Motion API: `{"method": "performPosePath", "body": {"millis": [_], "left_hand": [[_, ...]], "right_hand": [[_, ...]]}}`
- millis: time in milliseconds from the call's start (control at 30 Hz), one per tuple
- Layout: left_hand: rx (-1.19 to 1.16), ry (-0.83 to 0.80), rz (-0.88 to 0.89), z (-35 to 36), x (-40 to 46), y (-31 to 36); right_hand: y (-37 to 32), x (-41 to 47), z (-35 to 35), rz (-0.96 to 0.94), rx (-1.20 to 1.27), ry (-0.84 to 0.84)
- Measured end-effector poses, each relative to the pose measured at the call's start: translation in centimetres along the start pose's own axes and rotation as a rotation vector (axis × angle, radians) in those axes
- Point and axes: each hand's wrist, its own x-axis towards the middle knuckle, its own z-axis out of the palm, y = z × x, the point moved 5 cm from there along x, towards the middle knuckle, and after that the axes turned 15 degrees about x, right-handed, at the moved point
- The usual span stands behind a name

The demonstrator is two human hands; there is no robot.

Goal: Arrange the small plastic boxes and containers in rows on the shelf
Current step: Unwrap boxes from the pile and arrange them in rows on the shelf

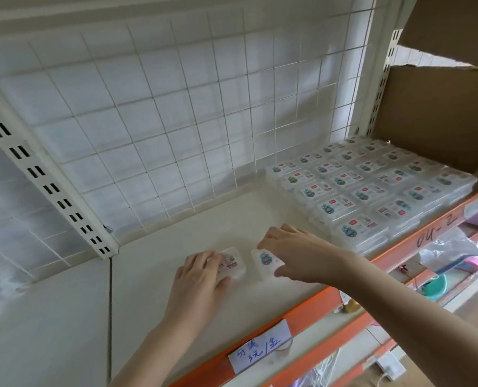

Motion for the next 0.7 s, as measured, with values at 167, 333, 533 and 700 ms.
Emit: {"method": "performPosePath", "body": {"millis": [167,333,533,700], "left_hand": [[-0.085,0.007,-0.098,0.6,2.9,1.0],[-0.093,0.027,-0.218,1.2,6.1,2.1],[-0.047,0.039,-0.239,2.0,8.1,2.3],[-0.023,0.112,-0.257,2.6,9.8,2.4]], "right_hand": [[1.2,2.3,-1.5,0.024,-0.018,0.165],[2.5,4.6,-1.9,0.133,-0.042,0.276],[2.3,4.3,-1.5,0.168,-0.035,0.216],[3.9,6.1,0.4,0.150,-0.066,0.199]]}}
